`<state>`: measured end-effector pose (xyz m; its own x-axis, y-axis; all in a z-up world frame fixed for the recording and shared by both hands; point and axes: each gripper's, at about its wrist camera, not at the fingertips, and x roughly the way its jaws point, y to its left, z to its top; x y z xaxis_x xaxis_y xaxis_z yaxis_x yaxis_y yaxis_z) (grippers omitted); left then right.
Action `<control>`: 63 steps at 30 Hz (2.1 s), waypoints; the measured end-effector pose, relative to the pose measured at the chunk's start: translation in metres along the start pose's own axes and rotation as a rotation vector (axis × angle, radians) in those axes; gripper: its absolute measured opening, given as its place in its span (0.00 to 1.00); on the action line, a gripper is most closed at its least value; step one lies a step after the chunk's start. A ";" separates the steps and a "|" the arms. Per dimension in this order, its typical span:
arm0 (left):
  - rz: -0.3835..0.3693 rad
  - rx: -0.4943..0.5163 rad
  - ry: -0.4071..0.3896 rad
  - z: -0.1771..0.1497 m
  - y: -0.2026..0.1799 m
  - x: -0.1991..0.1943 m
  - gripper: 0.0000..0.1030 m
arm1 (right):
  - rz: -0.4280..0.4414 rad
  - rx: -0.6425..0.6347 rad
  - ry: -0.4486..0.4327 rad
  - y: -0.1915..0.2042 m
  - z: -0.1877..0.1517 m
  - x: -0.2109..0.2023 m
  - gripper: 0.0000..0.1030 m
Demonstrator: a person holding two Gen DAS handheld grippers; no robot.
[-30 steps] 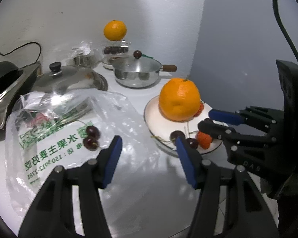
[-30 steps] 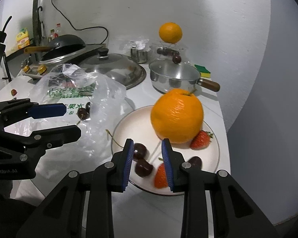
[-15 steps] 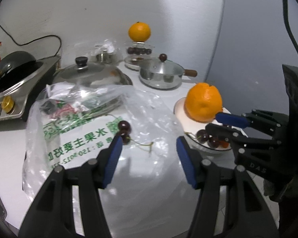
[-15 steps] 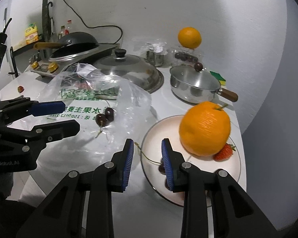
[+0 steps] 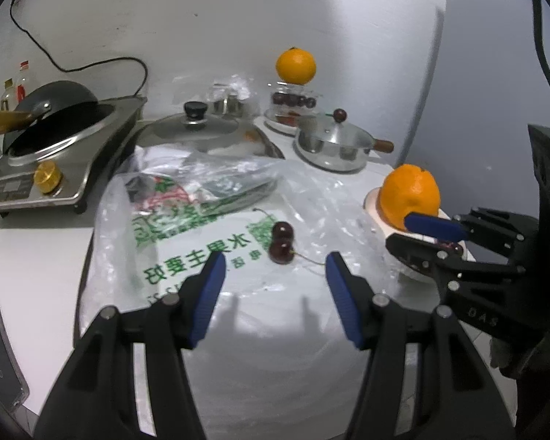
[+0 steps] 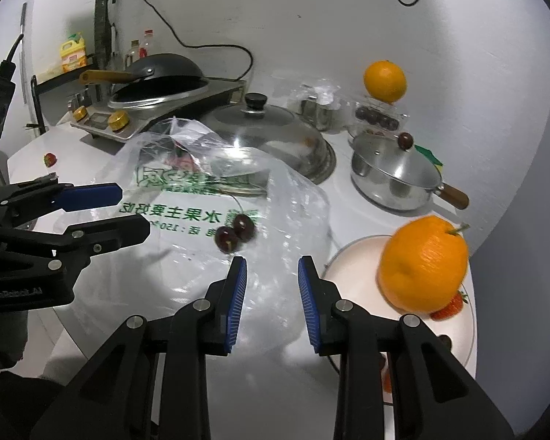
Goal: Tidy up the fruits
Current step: 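Move both open grippers from the plate back to the fruit bag, then close the right gripper on a pair of dark cherries and lift them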
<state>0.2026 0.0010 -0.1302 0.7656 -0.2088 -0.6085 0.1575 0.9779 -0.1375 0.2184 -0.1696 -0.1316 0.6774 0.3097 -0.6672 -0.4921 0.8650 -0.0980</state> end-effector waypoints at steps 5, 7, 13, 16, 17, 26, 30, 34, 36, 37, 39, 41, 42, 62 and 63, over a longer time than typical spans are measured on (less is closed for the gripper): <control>0.007 -0.004 -0.003 -0.001 0.011 -0.001 0.57 | 0.011 -0.016 0.005 0.012 0.006 0.007 0.30; 0.011 -0.003 -0.002 -0.001 0.014 -0.001 0.57 | 0.015 -0.018 0.007 0.016 0.009 0.009 0.30; 0.024 -0.008 -0.001 0.000 0.026 0.000 0.57 | 0.029 -0.024 0.016 0.025 0.014 0.019 0.30; 0.025 -0.013 0.000 0.000 0.030 0.002 0.57 | 0.034 -0.028 0.022 0.028 0.016 0.024 0.30; 0.024 -0.016 0.001 0.000 0.032 0.002 0.57 | 0.035 -0.029 0.026 0.029 0.017 0.026 0.30; 0.018 -0.024 0.014 -0.002 0.044 0.011 0.57 | 0.060 -0.025 0.065 0.038 0.020 0.051 0.40; 0.012 -0.026 0.027 -0.004 0.047 0.018 0.57 | 0.065 -0.028 0.088 0.042 0.022 0.063 0.40; 0.018 -0.034 0.034 -0.005 0.054 0.024 0.57 | 0.072 -0.008 0.104 0.039 0.024 0.076 0.40; 0.022 -0.039 0.039 -0.005 0.057 0.027 0.57 | 0.074 0.003 0.110 0.039 0.025 0.081 0.40; 0.023 -0.041 0.042 -0.005 0.058 0.029 0.57 | 0.075 0.010 0.116 0.038 0.025 0.085 0.40; 0.022 -0.042 0.049 -0.006 0.060 0.032 0.57 | 0.078 0.019 0.127 0.037 0.026 0.091 0.40; 0.020 -0.042 0.054 -0.007 0.061 0.034 0.57 | 0.079 0.026 0.137 0.036 0.026 0.096 0.40; 0.019 -0.041 0.056 -0.007 0.061 0.035 0.57 | 0.081 0.027 0.142 0.036 0.026 0.099 0.40; 0.039 -0.048 0.077 -0.005 0.066 0.050 0.57 | 0.065 0.070 0.204 0.033 0.022 0.127 0.40; 0.039 -0.048 0.077 -0.006 0.066 0.049 0.57 | 0.066 0.069 0.205 0.033 0.022 0.127 0.39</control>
<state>0.2473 0.0549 -0.1736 0.7204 -0.1722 -0.6718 0.0966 0.9842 -0.1487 0.3000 -0.0927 -0.2037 0.5161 0.2860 -0.8074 -0.4881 0.8728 -0.0029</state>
